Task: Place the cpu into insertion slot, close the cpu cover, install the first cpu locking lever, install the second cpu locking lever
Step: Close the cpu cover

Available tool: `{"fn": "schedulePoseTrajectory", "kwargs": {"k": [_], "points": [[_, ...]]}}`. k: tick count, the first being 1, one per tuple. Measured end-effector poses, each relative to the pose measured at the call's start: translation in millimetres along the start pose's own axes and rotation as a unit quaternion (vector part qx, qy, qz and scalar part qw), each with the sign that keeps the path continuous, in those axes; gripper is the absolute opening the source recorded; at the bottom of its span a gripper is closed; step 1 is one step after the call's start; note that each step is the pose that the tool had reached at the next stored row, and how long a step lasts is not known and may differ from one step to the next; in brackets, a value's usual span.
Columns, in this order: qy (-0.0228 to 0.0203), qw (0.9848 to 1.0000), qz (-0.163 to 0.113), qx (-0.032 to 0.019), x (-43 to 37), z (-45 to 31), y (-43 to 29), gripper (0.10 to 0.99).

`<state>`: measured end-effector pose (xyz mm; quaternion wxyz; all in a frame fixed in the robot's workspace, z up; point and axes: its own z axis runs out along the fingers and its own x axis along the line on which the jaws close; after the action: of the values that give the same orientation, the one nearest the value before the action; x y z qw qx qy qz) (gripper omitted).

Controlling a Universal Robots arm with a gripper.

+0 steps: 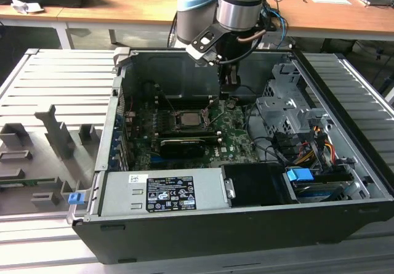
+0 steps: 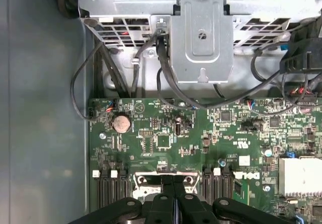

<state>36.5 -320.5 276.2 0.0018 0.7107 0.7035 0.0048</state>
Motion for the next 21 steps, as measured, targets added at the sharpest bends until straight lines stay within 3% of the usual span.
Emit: {"fn": "schedulePoseTrajectory", "kwargs": {"k": [7, 9, 21], "points": [[0.0, 1.0, 0.0, 0.0062, 0.1, 0.1, 12.9, 0.106], [0.0, 1.0, 0.0, 0.0093, 0.2, 0.2, 19.5, 0.106], [-0.0001, 0.9998, 0.0, 0.0196, 0.4, 0.4, 40.0, 0.106]]}}
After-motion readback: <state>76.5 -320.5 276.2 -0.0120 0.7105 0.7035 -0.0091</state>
